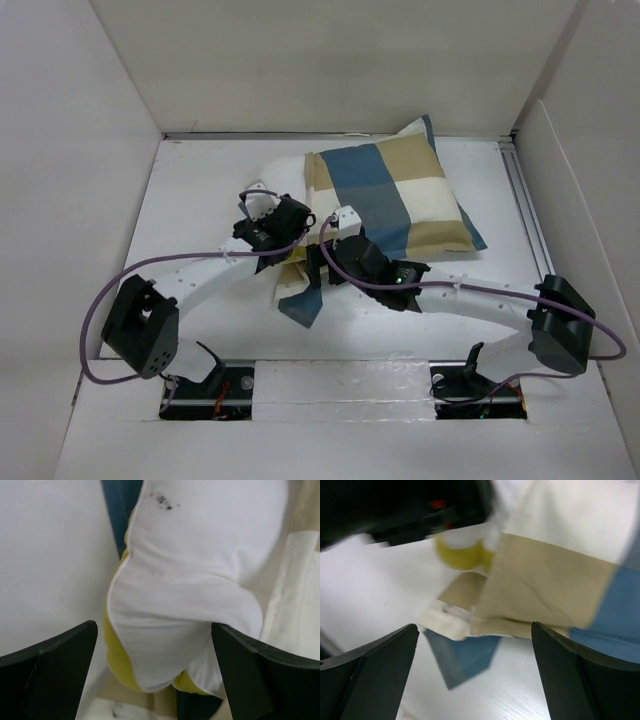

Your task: Put the pillow into the pillowcase

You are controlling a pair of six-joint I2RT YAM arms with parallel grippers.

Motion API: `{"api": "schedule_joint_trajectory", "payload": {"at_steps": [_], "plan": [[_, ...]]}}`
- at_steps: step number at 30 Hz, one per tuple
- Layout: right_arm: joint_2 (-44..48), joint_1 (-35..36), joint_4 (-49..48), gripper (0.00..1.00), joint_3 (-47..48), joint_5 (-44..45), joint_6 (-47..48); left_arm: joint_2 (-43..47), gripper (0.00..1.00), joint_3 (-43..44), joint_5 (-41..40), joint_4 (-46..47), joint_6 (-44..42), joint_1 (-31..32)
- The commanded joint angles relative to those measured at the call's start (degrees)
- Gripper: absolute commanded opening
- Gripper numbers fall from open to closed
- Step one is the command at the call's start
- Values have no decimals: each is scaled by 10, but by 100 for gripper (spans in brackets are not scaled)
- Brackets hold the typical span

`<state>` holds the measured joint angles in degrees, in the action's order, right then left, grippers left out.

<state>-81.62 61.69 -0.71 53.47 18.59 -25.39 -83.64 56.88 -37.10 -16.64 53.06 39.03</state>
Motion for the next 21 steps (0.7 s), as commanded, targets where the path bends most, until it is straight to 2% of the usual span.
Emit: {"api": "schedule_joint_trajectory", "payload": {"at_steps": [1, 5, 7, 9, 10, 11, 13, 14, 15, 17, 18, 19, 21], "plan": [[19, 4, 88, 100, 50, 151, -14, 68, 100, -8, -38, -36, 12, -7], [4, -21, 95, 100, 77, 162, -14, 139, 100, -16, 24, -21, -23, -62], [-7, -39, 86, 100, 92, 153, -7, 152, 100, -29, 114, 7, -40, -137], [-32, -73, 61, 100, 120, 129, 20, 158, 100, -72, 207, 97, -80, -191], [-48, -84, 61, 100, 138, 98, 29, 158, 100, -90, 295, 138, -90, -231], [-66, -102, 73, 100, 189, 92, 35, 158, 100, -121, 341, 225, -97, -249], [-130, -114, 108, 100, 246, 92, 49, 113, 100, -132, 456, 301, -112, -293], [-155, -128, 120, 100, 276, 92, 55, 90, 100, -132, 488, 355, -112, -302], [-182, -135, 138, 100, 347, 92, 55, 61, 100, -110, 514, 372, -119, -309], [-272, -148, 206, 100, 427, 92, 61, -31, 100, -83, 581, 402, -119, -322], [-299, -156, 226, 100, 499, 103, 61, -58, 100, -66, 600, 451, -119, -328], [-325, -156, 251, 100, 528, 115, 68, -100, 100, -66, 613, 481, -111, -328], [-394, -169, 277, 100, 584, 144, 68, -129, 100, -60, 633, 537, -104, -328]]}}
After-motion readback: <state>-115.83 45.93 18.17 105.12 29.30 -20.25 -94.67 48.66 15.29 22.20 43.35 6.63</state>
